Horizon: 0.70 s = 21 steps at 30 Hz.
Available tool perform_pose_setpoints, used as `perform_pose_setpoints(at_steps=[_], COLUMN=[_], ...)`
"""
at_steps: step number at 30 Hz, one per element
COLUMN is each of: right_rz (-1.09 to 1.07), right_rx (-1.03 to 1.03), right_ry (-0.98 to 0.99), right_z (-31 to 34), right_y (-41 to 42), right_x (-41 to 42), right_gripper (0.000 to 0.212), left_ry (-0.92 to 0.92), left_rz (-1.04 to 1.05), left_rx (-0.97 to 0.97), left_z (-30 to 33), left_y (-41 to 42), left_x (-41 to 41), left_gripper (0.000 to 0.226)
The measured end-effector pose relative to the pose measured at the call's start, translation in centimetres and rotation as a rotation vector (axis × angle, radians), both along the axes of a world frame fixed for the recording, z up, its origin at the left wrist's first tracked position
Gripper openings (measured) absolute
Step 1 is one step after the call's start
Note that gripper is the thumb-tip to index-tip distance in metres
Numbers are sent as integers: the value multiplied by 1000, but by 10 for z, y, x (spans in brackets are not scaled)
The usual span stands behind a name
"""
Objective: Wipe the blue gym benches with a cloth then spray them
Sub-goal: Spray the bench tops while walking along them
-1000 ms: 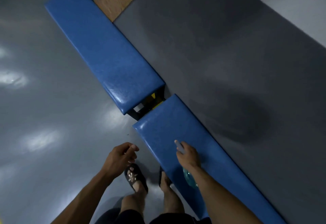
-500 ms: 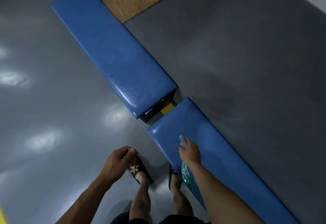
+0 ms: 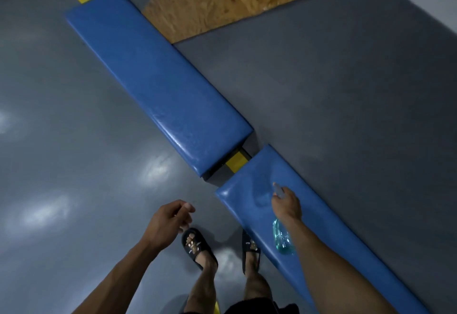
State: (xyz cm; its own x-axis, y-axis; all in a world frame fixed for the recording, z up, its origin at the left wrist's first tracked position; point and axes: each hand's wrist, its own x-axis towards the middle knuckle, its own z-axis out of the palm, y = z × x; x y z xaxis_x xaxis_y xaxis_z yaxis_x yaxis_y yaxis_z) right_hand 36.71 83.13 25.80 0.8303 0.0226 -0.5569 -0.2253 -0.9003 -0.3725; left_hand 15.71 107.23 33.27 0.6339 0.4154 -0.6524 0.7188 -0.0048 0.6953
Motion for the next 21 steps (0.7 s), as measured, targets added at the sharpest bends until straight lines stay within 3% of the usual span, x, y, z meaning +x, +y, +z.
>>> perform_pose_setpoints(at_steps=[6, 9, 17, 21], right_rz=[205, 278, 274, 209], right_rx=[123, 185, 43, 39], right_ry=[112, 144, 160, 110], right_z=[-3, -3, -17, -23], right_y=[79, 115, 160, 169], right_x=[-71, -87, -63, -26], right_gripper=[4, 14, 30, 10], left_ry=[-29, -28, 2, 18], left_rz=[59, 106, 166, 143], left_rx=[18, 21, 37, 53], left_z=[6, 5, -8, -14], left_y=[40, 57, 96, 116], left_x=[-22, -32, -24, -4], left_gripper=[29, 29, 27, 28])
